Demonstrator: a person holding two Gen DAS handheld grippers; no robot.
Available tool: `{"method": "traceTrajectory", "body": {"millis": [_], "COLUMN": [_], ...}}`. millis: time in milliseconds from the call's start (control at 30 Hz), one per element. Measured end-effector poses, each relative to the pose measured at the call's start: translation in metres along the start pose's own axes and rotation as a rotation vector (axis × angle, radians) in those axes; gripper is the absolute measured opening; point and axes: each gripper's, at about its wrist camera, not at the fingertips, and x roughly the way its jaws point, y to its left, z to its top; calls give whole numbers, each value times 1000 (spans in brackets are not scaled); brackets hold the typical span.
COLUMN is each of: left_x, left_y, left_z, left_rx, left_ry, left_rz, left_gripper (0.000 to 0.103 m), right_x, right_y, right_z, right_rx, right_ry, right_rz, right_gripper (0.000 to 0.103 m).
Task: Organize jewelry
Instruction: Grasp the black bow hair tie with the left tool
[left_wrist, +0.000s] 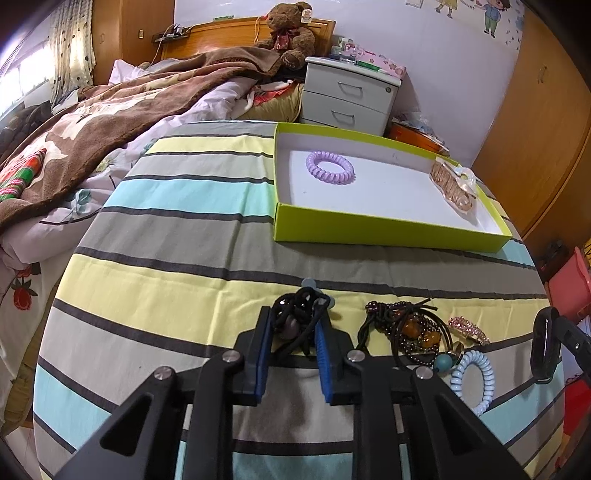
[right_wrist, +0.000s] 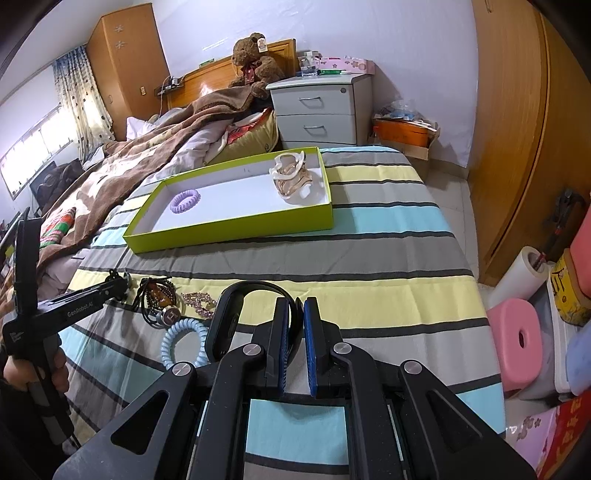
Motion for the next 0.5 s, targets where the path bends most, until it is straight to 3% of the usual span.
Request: {"method": "traceTrajectory", "body": {"millis": [500], "left_x": [-25], "left_y": [3], "left_z": [3], "left_rx": [0], "left_ry": [-53], "left_rz": [-16], "left_gripper": [23], "right_x": [-11], "right_y": [4], "right_z": [8], "right_rx": [-20], "right_ry": [-25], "right_rz": [2], "right_gripper": [8]}}
